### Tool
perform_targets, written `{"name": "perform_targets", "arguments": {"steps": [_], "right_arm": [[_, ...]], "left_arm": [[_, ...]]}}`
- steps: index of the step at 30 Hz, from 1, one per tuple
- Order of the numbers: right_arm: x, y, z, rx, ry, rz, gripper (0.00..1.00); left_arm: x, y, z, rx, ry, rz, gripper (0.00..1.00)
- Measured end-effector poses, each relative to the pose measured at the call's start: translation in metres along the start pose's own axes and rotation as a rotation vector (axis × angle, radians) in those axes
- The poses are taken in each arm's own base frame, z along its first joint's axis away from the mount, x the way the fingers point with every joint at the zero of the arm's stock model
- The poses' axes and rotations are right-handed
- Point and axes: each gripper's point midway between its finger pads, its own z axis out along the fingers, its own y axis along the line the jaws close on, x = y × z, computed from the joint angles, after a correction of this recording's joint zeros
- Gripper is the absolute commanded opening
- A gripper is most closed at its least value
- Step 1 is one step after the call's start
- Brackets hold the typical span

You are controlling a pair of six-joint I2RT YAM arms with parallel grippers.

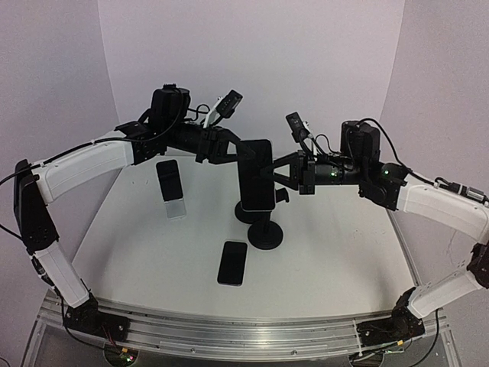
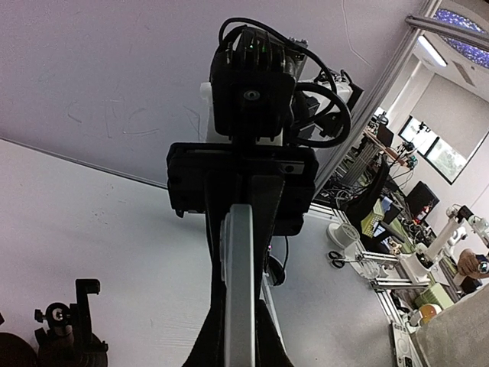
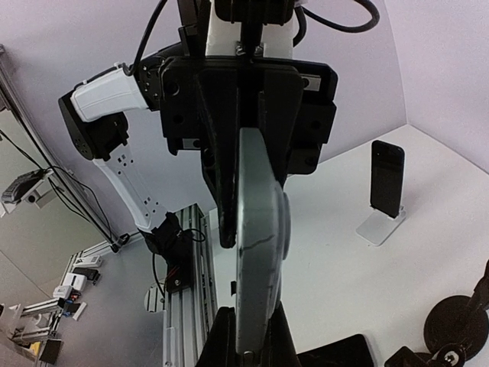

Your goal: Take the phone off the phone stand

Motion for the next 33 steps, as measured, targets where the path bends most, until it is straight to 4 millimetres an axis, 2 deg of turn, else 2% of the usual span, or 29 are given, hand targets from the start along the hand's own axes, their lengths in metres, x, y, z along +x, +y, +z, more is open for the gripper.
{"name": "perform_targets", "arguments": {"steps": [4,7,9,11,16,20,24,28,30,31,33], "right_arm": [[0.000,0.002,0.001,-0.018,0.005,0.021,0.00],[0.000,0.002,0.001,-0.018,0.003,0.023,0.00],[0.000,0.000,0.001,-0.004,0.002,0.025,0.00],[0.003,-0.004,0.001,0.016,0.005,0.031,0.00],[0.018,-0.011,-0.004,0.066,0.022,0.075,0.00],[0.023,-0.008,-0.012,0.083,0.017,0.123,0.00],[0.040,-0.002,-0.018,0.072,0.030,0.244,0.00],[0.098,0.008,-0.015,0.068,0.146,0.417,0.00],[0.137,0.014,-0.015,0.071,0.225,0.512,0.00],[0.148,0.016,-0.016,0.074,0.248,0.539,0.00],[0.183,0.021,-0.023,0.092,0.315,0.634,0.00]], "left_arm": [[0.000,0.000,0.000,0.000,-0.002,0.010,0.00],[0.000,0.000,0.000,0.000,-0.002,0.009,0.42],[0.000,0.001,0.000,-0.001,-0.003,0.009,0.57],[-0.001,0.000,-0.001,-0.002,-0.003,0.011,0.66],[0.000,0.002,-0.006,-0.023,-0.005,0.031,0.78],[-0.001,0.010,-0.017,-0.077,-0.010,0.050,0.80],[-0.001,0.025,-0.030,-0.153,-0.013,0.070,0.80],[0.001,0.028,-0.040,-0.201,-0.014,0.087,0.80],[0.004,0.024,-0.042,-0.210,-0.011,0.092,0.80],[0.004,0.023,-0.043,-0.211,-0.011,0.095,0.80],[0.005,0.021,-0.044,-0.214,-0.011,0.105,0.80]]}}
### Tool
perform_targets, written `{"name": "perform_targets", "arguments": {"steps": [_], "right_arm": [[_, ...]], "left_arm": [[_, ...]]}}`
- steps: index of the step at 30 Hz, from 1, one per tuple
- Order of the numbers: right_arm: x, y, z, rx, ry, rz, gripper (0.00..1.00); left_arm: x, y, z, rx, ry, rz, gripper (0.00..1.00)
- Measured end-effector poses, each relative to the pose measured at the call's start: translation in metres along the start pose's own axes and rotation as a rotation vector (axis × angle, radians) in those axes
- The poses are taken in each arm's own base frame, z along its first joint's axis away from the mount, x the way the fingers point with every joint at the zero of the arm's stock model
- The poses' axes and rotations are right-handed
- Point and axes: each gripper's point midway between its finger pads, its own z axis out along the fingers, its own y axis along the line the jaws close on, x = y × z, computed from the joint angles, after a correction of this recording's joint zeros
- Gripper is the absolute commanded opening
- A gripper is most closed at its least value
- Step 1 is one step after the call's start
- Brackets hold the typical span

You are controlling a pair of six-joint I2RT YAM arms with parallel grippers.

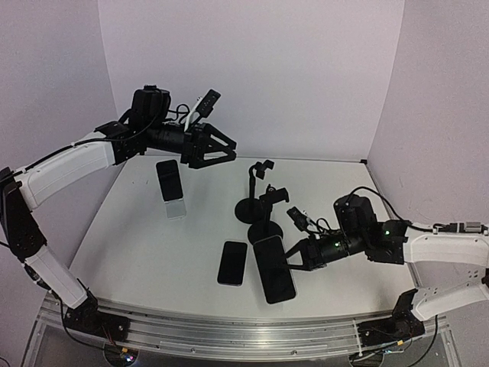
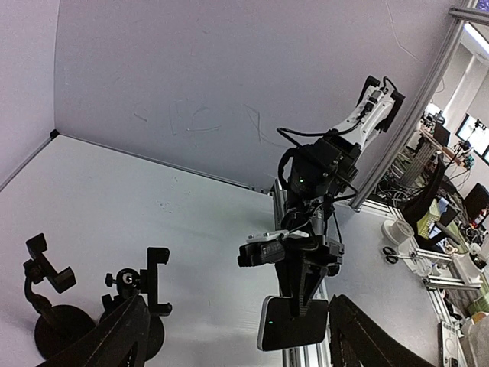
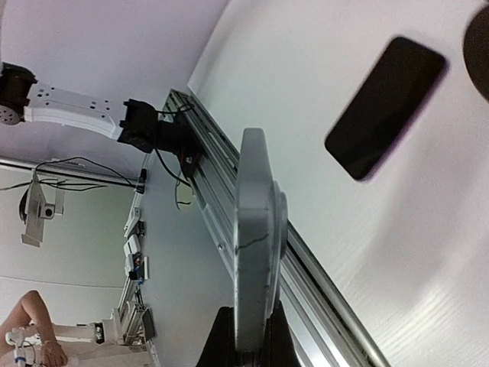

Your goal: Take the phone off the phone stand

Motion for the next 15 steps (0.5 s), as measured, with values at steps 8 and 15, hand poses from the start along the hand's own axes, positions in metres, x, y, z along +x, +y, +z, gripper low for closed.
{"name": "perform_targets", "arguments": {"steps": [8,15], "right_arm": [[0.059,-0.055,-0.001,0.114,0.075,0.261,0.00],[0.062,-0.117,0.013,0.251,0.078,0.430,0.00]], "left_arm": [[0.006,0.002,0.001,-0.002,0.008,-0.012,0.80],[0.012,0.003,0.002,-0.002,0.016,-0.027,0.80]]}}
